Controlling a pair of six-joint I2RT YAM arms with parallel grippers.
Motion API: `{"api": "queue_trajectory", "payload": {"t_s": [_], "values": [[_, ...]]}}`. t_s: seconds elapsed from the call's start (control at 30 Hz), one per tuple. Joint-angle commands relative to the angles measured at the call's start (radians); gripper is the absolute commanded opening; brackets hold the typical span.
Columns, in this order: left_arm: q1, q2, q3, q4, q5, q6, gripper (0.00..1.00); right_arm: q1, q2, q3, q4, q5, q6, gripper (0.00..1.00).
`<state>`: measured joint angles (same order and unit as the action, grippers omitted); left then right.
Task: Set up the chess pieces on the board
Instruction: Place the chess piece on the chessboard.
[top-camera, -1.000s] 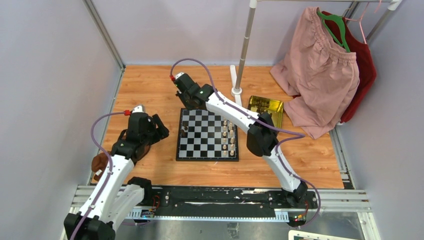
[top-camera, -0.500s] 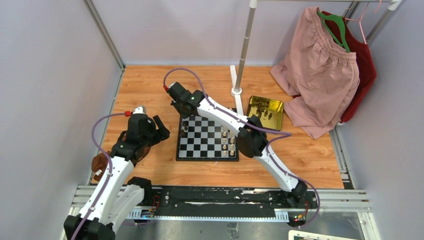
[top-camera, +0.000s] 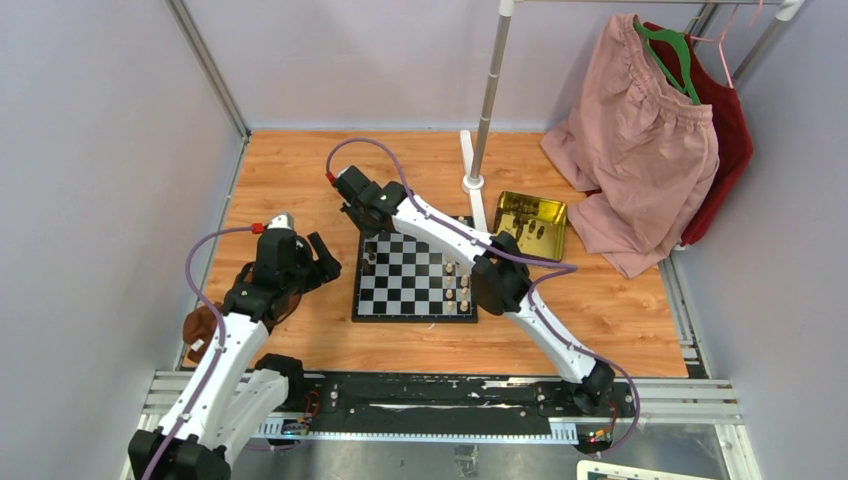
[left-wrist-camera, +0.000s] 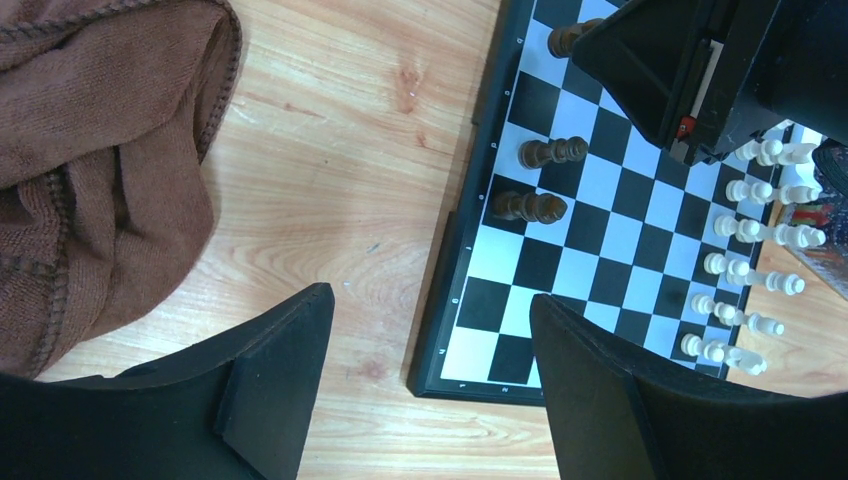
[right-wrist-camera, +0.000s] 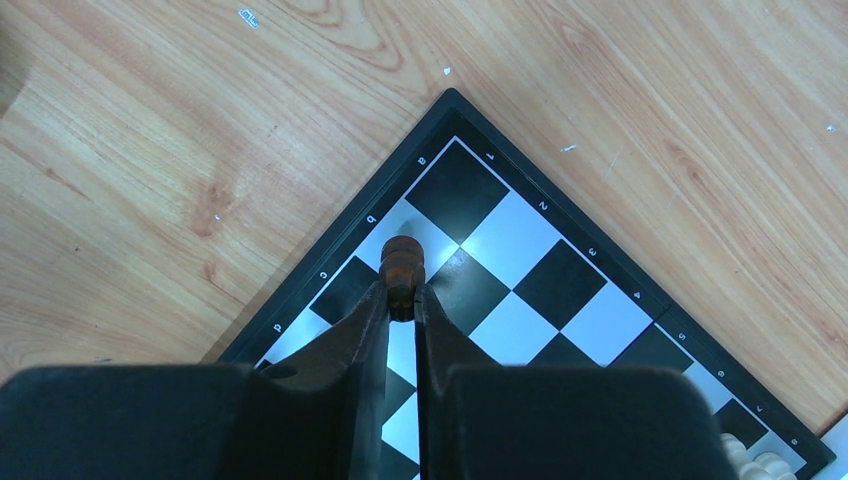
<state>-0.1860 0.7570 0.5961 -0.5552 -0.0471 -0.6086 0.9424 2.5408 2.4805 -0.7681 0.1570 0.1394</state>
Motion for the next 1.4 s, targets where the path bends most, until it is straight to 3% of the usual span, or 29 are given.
{"api": "queue_trajectory", "payload": {"t_s": [0.0,1.0,1.1,1.23,1.37], "values": [[-0.006,-0.002,-0.008,0.019,0.016,0.016,0.78,0.005,0.023,0.036,-0.027,-0.004,0.010,0.00],[-0.006,-0.001,-0.012,0.016,0.010,0.018,0.84,-0.005,0.058,0.026,-0.036,-0.020,0.009,0.00],[-0.006,-0.001,-0.014,0.017,0.008,0.018,0.87,-0.005,0.054,0.020,-0.035,-0.016,0.003,0.06],[-0.006,-0.001,-0.019,0.019,0.008,0.017,0.91,-0.005,0.044,0.012,-0.025,-0.013,-0.003,0.25],[-0.006,-0.001,-0.013,0.017,-0.002,0.018,0.93,-0.006,0.026,0.009,-0.006,-0.006,-0.023,0.36]]}}
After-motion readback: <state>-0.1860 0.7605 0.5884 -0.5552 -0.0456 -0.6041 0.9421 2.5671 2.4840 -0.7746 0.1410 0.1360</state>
